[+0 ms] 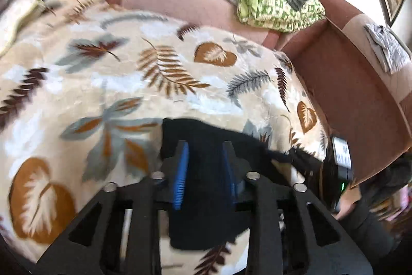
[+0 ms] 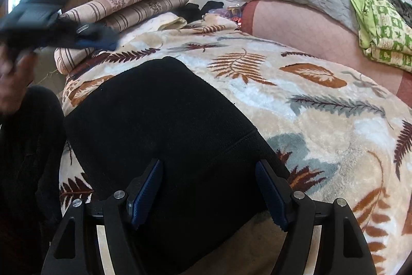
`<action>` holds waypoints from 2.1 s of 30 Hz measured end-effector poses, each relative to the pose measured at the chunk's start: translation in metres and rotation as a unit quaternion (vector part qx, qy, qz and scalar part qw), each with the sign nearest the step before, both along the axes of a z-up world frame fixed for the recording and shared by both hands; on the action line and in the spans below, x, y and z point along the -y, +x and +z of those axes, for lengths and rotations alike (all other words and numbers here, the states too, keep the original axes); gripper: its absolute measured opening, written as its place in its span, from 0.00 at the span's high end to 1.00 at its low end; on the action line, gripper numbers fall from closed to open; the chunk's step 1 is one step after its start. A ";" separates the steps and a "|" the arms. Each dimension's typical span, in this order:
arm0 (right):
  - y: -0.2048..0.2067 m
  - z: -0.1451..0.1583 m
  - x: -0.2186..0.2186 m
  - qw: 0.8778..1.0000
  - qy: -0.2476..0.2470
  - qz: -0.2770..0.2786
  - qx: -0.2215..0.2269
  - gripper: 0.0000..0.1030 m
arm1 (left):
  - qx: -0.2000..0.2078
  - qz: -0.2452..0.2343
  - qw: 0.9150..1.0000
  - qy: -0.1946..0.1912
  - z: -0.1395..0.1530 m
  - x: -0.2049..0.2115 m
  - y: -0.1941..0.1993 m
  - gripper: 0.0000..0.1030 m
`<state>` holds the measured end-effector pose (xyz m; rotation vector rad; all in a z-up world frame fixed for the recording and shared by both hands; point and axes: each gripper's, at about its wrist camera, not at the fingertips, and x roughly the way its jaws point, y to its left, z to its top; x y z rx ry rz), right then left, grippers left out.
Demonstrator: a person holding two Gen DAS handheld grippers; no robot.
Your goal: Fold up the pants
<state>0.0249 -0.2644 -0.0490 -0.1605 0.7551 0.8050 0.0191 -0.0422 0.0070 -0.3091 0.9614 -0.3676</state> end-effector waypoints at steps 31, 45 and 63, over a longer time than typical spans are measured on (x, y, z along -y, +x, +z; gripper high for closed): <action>-0.002 -0.004 0.001 1.000 0.000 -0.012 0.014 0.29 | -0.041 -0.014 0.994 0.101 -0.063 0.031 -0.045 0.66; -0.009 0.007 0.002 1.000 -0.009 -0.025 0.012 0.29 | -0.064 0.020 0.997 0.048 -0.054 0.018 -0.013 0.60; -0.055 0.025 0.012 0.996 -0.086 0.034 -0.020 0.34 | -0.028 0.022 0.998 0.060 -0.060 0.024 -0.018 0.52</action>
